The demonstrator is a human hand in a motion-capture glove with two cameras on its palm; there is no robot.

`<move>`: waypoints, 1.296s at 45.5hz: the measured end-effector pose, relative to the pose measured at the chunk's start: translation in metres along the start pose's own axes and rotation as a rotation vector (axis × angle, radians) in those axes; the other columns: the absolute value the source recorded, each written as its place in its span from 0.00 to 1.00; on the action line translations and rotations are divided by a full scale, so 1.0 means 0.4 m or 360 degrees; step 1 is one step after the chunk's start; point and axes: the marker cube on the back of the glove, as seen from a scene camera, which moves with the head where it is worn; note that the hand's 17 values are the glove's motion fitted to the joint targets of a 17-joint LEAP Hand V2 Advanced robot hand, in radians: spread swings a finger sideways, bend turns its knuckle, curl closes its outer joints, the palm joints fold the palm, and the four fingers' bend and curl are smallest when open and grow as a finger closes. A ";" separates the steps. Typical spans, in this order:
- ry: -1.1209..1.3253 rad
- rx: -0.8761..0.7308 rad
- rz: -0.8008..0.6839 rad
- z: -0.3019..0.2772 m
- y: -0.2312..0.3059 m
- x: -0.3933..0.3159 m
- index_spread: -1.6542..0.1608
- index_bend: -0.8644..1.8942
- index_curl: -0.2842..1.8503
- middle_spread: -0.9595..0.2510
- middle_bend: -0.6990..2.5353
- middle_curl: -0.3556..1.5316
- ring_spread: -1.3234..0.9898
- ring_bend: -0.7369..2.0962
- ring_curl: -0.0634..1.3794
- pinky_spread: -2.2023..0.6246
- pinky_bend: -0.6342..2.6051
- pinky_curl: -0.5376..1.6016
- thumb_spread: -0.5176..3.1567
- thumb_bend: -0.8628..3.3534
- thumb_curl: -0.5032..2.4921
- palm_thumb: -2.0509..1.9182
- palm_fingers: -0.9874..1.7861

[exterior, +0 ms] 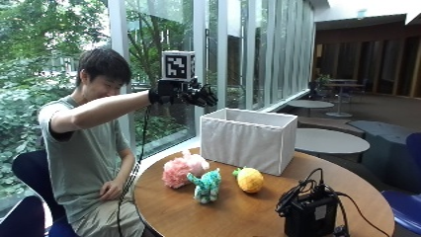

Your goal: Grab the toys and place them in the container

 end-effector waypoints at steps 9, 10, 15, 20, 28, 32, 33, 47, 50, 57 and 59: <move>0.0008 0.0018 0.0061 -0.036 0.001 0.038 0.81 0.37 0.18 0.70 0.27 0.24 0.53 0.35 0.10 0.77 0.34 0.33 0.42 0.19 0.17 0.50 0.36; 0.0018 0.0025 0.0051 -0.038 -0.002 0.042 0.80 0.37 0.18 0.69 0.28 0.25 0.53 0.35 0.10 0.77 0.34 0.33 0.43 0.19 0.17 0.50 0.36; 0.0102 0.0142 -0.0031 -0.049 -0.016 0.053 0.79 0.37 0.20 0.69 0.28 0.27 0.53 0.36 0.12 0.76 0.35 0.34 0.47 0.19 0.18 0.49 0.36; 0.0128 0.0241 -0.0029 -0.061 -0.022 0.063 0.78 0.38 0.21 0.67 0.27 0.28 0.51 0.39 0.13 0.76 0.36 0.35 0.50 0.20 0.18 0.50 0.40; 0.0061 0.0074 0.0022 -0.038 -0.031 0.085 0.77 0.36 0.23 0.65 0.29 0.30 0.50 0.40 0.15 0.75 0.37 0.37 0.53 0.20 0.19 0.50 0.40; 0.0071 0.0023 0.0024 -0.004 -0.047 0.092 0.78 0.35 0.23 0.64 0.30 0.32 0.50 0.40 0.16 0.75 0.37 0.38 0.53 0.20 0.20 0.50 0.38; 0.0066 0.0014 0.0030 0.008 -0.055 0.094 0.78 0.36 0.23 0.65 0.29 0.31 0.50 0.40 0.17 0.75 0.38 0.38 0.53 0.20 0.20 0.51 0.36; 0.0149 -0.0298 0.0038 0.235 -0.160 0.081 0.79 0.33 0.21 0.70 0.27 0.34 0.51 0.40 0.18 0.75 0.41 0.41 0.52 0.20 0.23 0.52 0.28; 0.0204 -0.0355 0.0055 0.285 -0.178 0.080 0.79 0.33 0.21 0.72 0.27 0.34 0.51 0.40 0.19 0.76 0.41 0.41 0.52 0.20 0.23 0.52 0.28; 0.0283 -0.0506 0.0036 0.414 -0.210 0.102 0.79 0.33 0.20 0.74 0.26 0.33 0.52 0.39 0.19 0.76 0.41 0.41 0.51 0.20 0.25 0.53 0.25; 0.0254 -0.0513 0.0077 0.441 -0.224 0.127 0.79 0.33 0.19 0.74 0.26 0.33 0.52 0.38 0.20 0.76 0.41 0.41 0.51 0.20 0.25 0.53 0.25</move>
